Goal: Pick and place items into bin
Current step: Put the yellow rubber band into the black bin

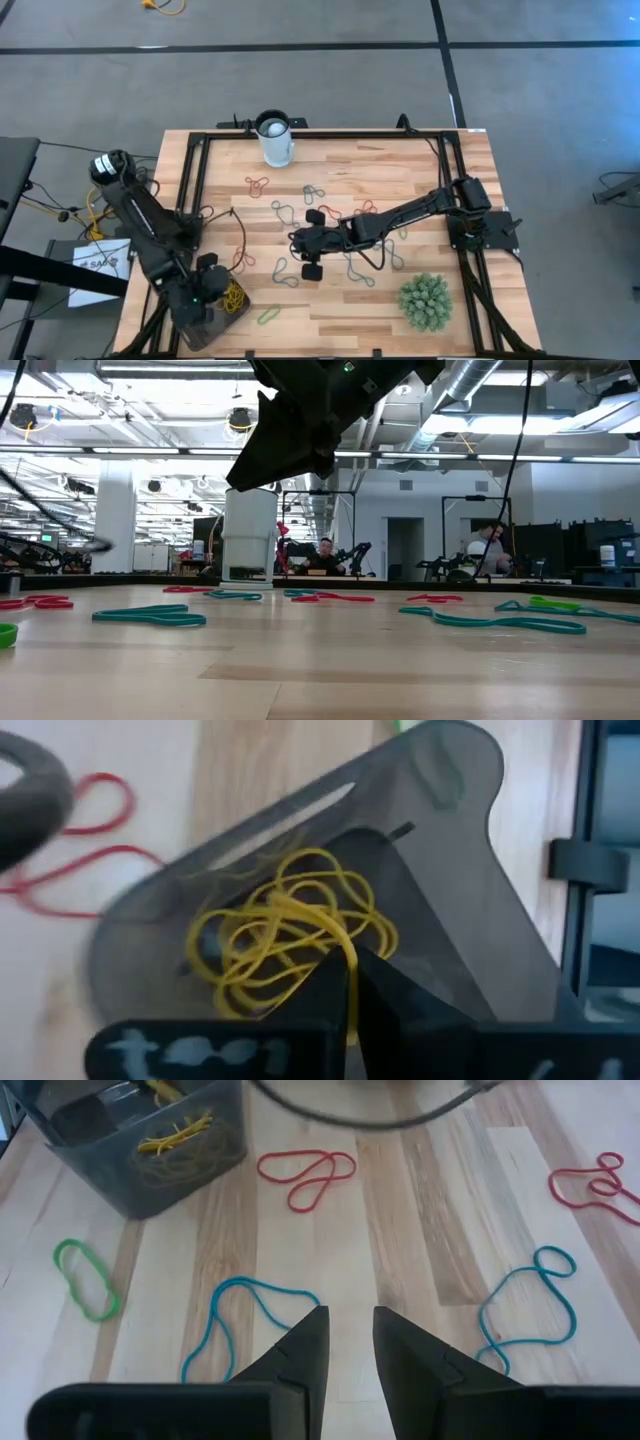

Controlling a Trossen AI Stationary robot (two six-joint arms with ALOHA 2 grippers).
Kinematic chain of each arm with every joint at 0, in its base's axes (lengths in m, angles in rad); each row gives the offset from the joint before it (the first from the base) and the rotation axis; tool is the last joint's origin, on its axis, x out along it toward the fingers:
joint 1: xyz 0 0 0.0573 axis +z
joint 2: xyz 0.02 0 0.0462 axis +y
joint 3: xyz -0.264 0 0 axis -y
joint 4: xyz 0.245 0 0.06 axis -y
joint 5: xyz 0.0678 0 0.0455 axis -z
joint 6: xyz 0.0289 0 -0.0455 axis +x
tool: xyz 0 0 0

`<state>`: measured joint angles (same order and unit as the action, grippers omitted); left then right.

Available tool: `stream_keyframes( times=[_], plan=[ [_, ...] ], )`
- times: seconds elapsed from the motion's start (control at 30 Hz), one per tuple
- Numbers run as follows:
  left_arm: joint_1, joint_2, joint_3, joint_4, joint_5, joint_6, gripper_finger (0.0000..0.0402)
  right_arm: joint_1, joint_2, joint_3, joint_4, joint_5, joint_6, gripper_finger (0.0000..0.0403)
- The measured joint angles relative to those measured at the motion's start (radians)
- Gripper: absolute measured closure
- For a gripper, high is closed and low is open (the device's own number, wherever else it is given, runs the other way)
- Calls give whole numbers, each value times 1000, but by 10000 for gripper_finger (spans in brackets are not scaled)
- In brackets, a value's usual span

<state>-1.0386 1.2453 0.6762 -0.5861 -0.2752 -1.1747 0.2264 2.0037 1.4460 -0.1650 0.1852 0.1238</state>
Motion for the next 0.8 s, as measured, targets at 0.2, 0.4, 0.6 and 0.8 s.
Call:
stream_keyframes(
  times=[0.2, 0.4, 0.6, 0.8],
  plan=[
    [27, 0, -67, 133, -30, -34, 397, -9, 0, 0, 0, 0, 0, 327],
    [53, 0, -103, 140, -47, -40, 369, -14, 0, 0, 0, 0, 0, 327],
    [77, 0, -140, 183, 20, -76, 339, -11, 0, 0, 0, 0, 0, 327],
    [92, 0, -153, 226, 34, -66, 321, -11, 0, 0, 0, -1, 0, 327]
  ],
)
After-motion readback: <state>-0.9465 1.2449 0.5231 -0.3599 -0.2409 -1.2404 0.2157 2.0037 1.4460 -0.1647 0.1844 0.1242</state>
